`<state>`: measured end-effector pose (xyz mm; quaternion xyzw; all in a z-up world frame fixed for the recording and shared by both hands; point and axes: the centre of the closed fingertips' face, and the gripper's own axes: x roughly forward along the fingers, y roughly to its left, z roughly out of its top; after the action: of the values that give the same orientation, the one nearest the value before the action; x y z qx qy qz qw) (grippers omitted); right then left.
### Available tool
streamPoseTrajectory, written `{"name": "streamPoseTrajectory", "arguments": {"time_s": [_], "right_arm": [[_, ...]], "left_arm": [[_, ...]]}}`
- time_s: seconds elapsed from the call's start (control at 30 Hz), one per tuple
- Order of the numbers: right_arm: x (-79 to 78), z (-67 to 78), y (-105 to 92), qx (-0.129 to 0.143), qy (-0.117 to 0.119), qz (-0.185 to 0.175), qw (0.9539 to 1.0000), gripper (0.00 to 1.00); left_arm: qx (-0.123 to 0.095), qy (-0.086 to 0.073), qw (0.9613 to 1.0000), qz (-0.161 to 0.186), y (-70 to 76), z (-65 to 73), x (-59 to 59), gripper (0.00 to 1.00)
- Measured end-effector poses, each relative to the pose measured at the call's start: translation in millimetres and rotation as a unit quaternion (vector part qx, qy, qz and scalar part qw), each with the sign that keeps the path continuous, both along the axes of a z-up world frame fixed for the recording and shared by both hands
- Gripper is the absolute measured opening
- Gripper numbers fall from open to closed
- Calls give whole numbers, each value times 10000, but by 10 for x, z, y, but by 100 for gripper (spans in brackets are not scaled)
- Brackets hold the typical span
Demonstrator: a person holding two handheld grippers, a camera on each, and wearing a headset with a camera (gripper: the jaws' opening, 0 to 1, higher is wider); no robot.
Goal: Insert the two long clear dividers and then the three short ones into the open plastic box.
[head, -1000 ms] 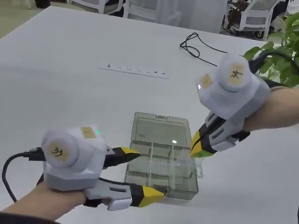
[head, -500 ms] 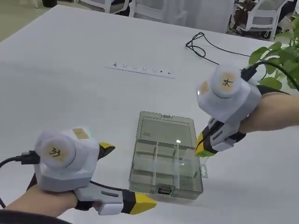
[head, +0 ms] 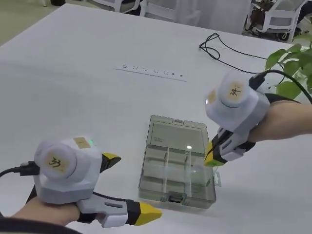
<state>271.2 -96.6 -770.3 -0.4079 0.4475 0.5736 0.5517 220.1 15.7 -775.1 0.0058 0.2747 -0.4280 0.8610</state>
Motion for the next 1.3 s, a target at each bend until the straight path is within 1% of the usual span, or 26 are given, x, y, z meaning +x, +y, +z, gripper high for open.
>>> {"name": "streamPoseTrajectory", "arguments": {"time_s": [0.37,0.47,0.77,1.0,1.17,1.3], "right_arm": [[-17,-194,-9,-148,-10,180,9997,2],[-17,-226,-5,-164,-22,229,9996,2],[-24,-350,-5,-213,-15,229,9995,2],[-27,-459,-6,-290,-22,120,9995,2],[-25,-448,-17,-275,21,19,9996,2],[-27,-458,-18,-283,23,35,9996,2]], "left_arm": [[-41,10,10000,2,-8,8,-23,92],[-45,15,10000,15,-1,6,-28,91],[-52,23,10000,-7,-11,8,-24,90],[-53,17,10000,-39,-16,15,-19,90],[-51,10,10000,-60,-17,12,-20,90],[-60,6,9999,-86,-39,12,-20,89]]}}
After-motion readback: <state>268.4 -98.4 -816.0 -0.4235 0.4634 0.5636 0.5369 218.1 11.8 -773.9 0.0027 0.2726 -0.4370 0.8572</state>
